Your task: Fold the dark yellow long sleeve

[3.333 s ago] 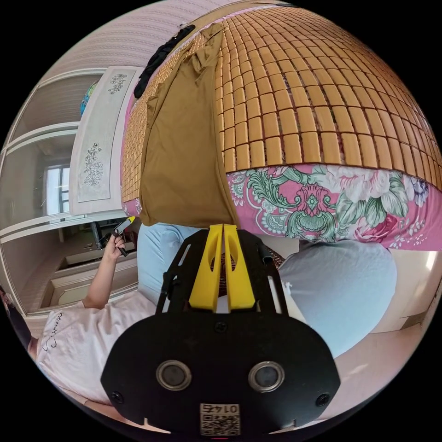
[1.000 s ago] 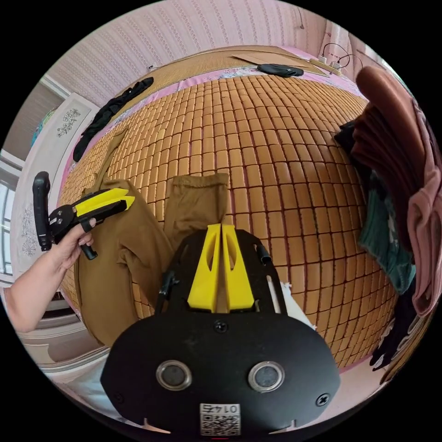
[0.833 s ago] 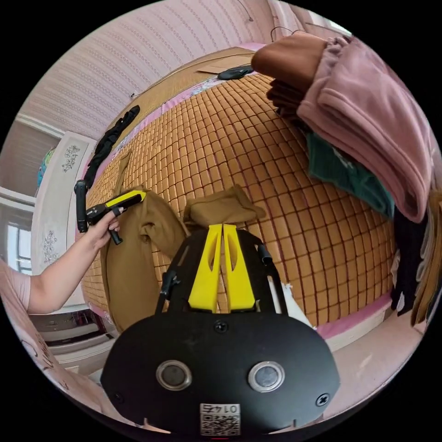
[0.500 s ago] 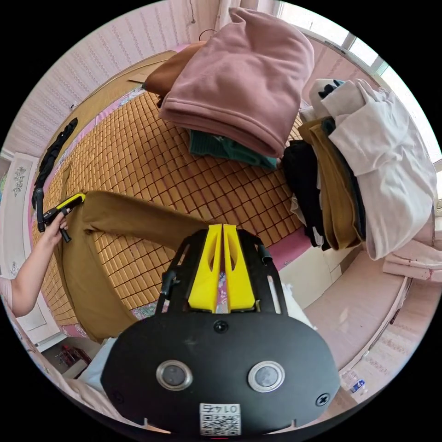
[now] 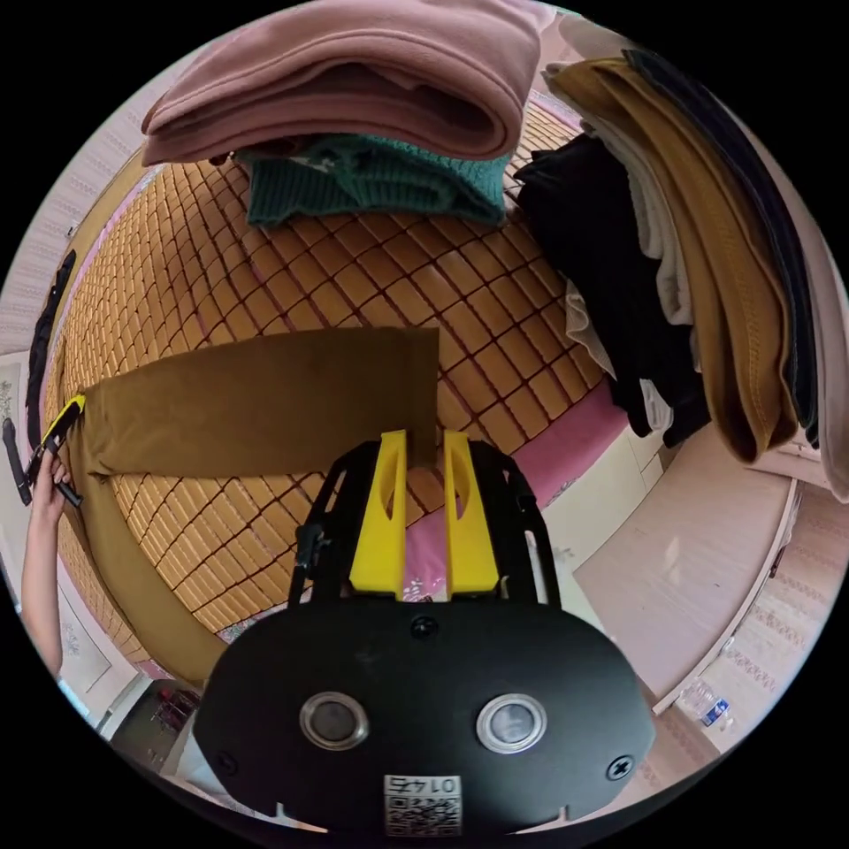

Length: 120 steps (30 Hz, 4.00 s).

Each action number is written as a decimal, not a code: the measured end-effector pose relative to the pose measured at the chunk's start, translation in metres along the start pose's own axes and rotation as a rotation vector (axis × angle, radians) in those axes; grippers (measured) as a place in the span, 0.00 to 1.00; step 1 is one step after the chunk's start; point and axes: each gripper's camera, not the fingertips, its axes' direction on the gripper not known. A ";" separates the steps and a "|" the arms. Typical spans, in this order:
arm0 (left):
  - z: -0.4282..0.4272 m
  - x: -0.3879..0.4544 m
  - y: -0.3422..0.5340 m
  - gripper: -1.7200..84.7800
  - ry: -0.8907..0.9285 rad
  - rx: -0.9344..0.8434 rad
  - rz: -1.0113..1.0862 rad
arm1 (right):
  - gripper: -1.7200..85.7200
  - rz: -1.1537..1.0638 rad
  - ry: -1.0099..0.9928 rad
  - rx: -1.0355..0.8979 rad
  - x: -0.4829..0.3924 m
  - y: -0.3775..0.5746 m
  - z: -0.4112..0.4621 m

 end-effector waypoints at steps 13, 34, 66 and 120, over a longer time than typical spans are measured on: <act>-0.085 -0.027 0.061 0.02 0.022 0.180 -0.117 | 0.07 -0.071 0.127 -0.010 -0.008 -0.028 -0.030; -0.169 -0.160 0.252 0.09 -0.165 0.045 -0.430 | 0.15 -0.728 -0.632 0.076 -0.490 -0.203 -0.075; -0.473 -0.342 0.724 0.06 -0.144 0.245 -1.241 | 0.11 -1.740 -0.655 -0.155 -0.775 0.223 -0.200; -0.601 -0.405 0.720 0.07 -0.205 0.332 -0.923 | 0.06 -1.253 -0.400 0.010 -0.797 0.233 -0.282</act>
